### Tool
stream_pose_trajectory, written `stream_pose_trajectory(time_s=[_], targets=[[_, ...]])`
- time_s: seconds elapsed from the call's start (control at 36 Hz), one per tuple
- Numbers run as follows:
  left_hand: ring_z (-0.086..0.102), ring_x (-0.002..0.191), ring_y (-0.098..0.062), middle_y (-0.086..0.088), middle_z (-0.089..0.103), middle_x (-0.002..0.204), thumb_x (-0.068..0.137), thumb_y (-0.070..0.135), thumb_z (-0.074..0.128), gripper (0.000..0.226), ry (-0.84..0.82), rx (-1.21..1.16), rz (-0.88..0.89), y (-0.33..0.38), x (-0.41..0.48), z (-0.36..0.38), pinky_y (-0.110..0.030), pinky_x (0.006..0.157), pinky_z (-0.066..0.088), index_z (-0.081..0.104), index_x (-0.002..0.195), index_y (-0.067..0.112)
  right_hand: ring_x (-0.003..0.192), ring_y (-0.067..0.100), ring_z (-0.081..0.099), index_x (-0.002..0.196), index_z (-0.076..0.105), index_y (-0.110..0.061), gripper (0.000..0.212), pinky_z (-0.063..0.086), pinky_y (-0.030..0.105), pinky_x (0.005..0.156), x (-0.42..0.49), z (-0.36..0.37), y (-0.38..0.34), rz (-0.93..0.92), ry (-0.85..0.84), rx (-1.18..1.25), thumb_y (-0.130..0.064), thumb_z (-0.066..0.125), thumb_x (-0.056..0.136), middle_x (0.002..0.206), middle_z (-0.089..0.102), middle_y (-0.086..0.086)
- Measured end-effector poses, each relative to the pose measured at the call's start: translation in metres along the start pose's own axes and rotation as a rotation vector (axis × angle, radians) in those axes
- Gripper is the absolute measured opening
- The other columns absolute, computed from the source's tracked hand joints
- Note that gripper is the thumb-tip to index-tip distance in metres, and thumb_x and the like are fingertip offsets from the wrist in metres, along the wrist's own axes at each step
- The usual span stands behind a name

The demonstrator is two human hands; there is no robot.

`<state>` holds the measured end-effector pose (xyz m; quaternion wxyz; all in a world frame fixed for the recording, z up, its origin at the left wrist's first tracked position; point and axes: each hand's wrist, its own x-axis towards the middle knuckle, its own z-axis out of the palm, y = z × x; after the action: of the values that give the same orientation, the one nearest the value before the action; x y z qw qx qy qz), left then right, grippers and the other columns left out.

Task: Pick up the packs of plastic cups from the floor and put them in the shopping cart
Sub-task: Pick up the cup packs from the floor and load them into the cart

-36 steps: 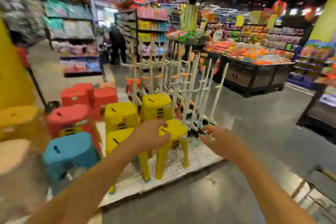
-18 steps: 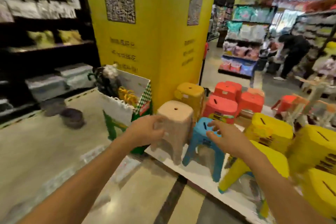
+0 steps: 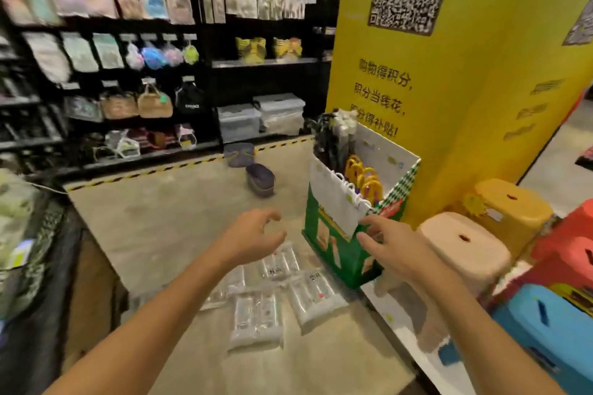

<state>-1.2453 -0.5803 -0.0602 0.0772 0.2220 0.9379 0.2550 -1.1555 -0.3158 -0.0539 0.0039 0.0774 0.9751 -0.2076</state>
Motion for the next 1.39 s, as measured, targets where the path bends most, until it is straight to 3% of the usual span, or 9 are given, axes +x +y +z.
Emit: stream_pose_trajectory(time_s=[0.22, 0.33, 0.53, 0.72, 0.94, 1.08, 1.31, 1.39], targets=[[0.054, 0.119, -0.018, -0.001, 0.058, 0.132, 0.09, 0.045, 0.056, 0.046, 0.068, 0.042, -0.15, -0.028, 0.068, 0.006, -0.035, 0.098, 0.045, 0.055, 0.132, 0.026, 0.111, 0.016, 0.061, 0.138, 0.053, -0.024, 0.045, 0.052, 0.035, 0.093, 0.111, 0.012, 0.012, -0.135, -0.041, 0.014, -0.044, 0.049, 0.098, 0.13, 0.063, -0.002], [0.053, 0.119, -0.013, 0.003, 0.055, 0.135, 0.092, 0.044, 0.056, 0.047, 0.104, 0.029, -0.215, -0.035, 0.103, 0.012, -0.033, 0.099, 0.045, 0.053, 0.135, 0.024, 0.109, 0.017, 0.061, 0.139, 0.052, -0.025, 0.046, 0.051, 0.036, 0.092, 0.163, 0.019, 0.023, -0.184, -0.079, 0.004, -0.044, 0.049, 0.098, 0.123, 0.065, -0.001], [0.052, 0.123, -0.014, 0.001, 0.057, 0.134, 0.092, 0.04, 0.057, 0.047, 0.145, -0.002, -0.307, -0.058, 0.147, 0.018, -0.03, 0.099, 0.041, 0.055, 0.134, 0.02, 0.114, 0.02, 0.059, 0.139, 0.05, -0.024, 0.047, 0.046, 0.032, 0.087, 0.251, 0.033, 0.024, -0.256, -0.17, 0.012, -0.045, 0.05, 0.097, 0.129, 0.063, 0.004], [0.054, 0.119, -0.016, 0.0, 0.058, 0.131, 0.092, 0.04, 0.057, 0.045, 0.156, -0.045, -0.371, -0.1, 0.197, 0.011, -0.031, 0.097, 0.043, 0.055, 0.133, 0.02, 0.112, 0.019, 0.061, 0.137, 0.051, -0.028, 0.047, 0.051, 0.038, 0.091, 0.324, 0.053, 0.005, -0.278, -0.222, 0.027, -0.048, 0.049, 0.095, 0.126, 0.064, 0.002], [0.052, 0.12, -0.014, 0.001, 0.056, 0.13, 0.093, 0.041, 0.056, 0.045, 0.117, -0.102, -0.386, -0.186, 0.263, 0.006, -0.033, 0.098, 0.044, 0.053, 0.134, 0.022, 0.112, 0.02, 0.061, 0.136, 0.051, -0.03, 0.047, 0.051, 0.041, 0.093, 0.402, 0.108, -0.022, -0.215, -0.252, 0.061, -0.051, 0.048, 0.094, 0.127, 0.064, 0.002], [0.052, 0.122, -0.011, 0.005, 0.055, 0.135, 0.087, 0.051, 0.048, 0.055, 0.059, -0.111, -0.355, -0.245, 0.305, 0.018, -0.035, 0.1, 0.044, 0.051, 0.136, 0.026, 0.111, 0.015, 0.06, 0.138, 0.051, -0.028, 0.046, 0.047, 0.034, 0.089, 0.44, 0.16, -0.03, -0.146, -0.231, 0.102, -0.046, 0.049, 0.095, 0.123, 0.065, 0.001], [0.045, 0.13, -0.015, 0.006, 0.048, 0.142, 0.092, 0.041, 0.057, 0.051, -0.027, -0.167, -0.394, -0.332, 0.357, 0.093, -0.034, 0.102, 0.039, 0.045, 0.141, 0.031, 0.119, 0.017, 0.056, 0.143, 0.043, -0.029, 0.05, 0.047, 0.036, 0.096, 0.488, 0.262, -0.01, -0.023, -0.263, 0.178, -0.047, 0.05, 0.097, 0.134, 0.057, 0.001], [0.048, 0.128, -0.017, 0.004, 0.049, 0.139, 0.089, 0.047, 0.055, 0.055, -0.056, -0.218, -0.422, -0.363, 0.372, 0.134, -0.035, 0.104, 0.039, 0.045, 0.14, 0.03, 0.122, 0.019, 0.054, 0.145, 0.041, -0.026, 0.05, 0.046, 0.036, 0.099, 0.504, 0.311, 0.007, 0.014, -0.3, 0.208, -0.041, 0.051, 0.098, 0.137, 0.055, 0.001]])
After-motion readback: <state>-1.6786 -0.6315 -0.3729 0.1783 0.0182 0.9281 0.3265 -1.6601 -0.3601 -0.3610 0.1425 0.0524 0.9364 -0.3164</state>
